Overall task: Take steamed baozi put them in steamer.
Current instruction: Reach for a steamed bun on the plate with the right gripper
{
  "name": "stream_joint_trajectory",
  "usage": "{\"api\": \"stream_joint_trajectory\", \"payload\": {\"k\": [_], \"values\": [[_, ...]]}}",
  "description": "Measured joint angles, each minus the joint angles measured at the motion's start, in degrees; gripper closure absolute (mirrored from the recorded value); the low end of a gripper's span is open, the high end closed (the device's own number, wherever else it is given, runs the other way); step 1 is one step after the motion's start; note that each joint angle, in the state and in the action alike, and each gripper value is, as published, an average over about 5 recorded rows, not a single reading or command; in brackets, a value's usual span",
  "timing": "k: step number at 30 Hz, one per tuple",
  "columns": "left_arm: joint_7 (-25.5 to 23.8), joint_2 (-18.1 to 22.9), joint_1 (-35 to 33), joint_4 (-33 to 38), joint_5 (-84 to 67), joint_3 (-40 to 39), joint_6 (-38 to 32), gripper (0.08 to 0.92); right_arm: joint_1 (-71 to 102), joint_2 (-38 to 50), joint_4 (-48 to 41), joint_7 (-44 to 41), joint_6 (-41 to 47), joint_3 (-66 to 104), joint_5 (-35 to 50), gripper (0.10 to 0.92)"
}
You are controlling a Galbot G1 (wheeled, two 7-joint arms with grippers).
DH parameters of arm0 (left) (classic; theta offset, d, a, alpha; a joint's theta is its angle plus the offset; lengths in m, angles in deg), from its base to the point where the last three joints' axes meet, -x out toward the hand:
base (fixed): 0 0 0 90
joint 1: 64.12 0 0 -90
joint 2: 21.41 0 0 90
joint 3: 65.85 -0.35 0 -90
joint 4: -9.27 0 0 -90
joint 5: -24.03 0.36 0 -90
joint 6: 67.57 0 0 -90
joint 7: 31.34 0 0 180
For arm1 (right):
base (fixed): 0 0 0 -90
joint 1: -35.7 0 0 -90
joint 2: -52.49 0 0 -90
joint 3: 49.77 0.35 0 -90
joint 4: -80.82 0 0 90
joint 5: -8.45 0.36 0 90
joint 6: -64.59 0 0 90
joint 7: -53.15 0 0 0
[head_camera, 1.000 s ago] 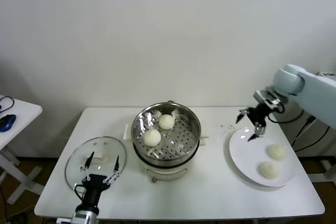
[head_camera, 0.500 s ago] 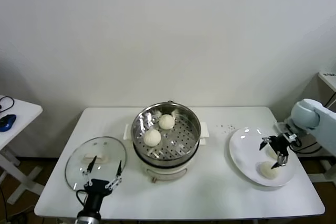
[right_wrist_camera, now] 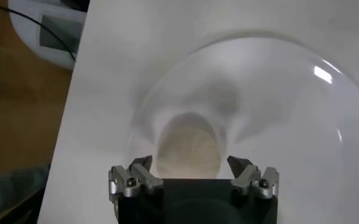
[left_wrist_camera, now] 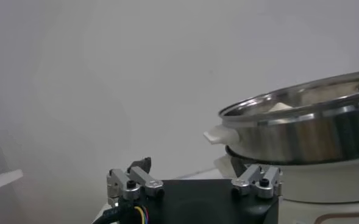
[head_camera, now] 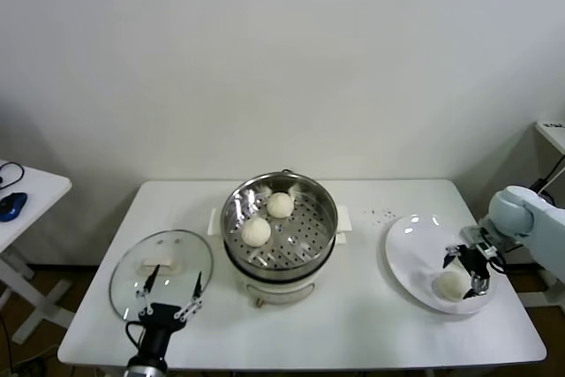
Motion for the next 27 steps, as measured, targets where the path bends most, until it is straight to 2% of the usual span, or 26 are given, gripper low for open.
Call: {"api": "stream_joint_trajectory", "payload": {"k": [13,20,27], "values": [[0.07,-0.02,-0.10,-0.27,-0.03,0.17,-0.14,0.177,1.05,-1.39,-1.03,0.30,-0.02,0.05,-1.84,0.209],[0.11,-0.07,0.01,-0.30,-0.25,0.40,-0.07,0.177,1.16,-2.01,-1.45,0.28,-0.10,-0.04,-2.51,0.319],[0.13,-0.23,0.45,-0.30,-0.49,0.54,0.13,0.177,0.82,-2.10,-1.50,0.29,-0.18,0.03,-2.37,0.332]]}}
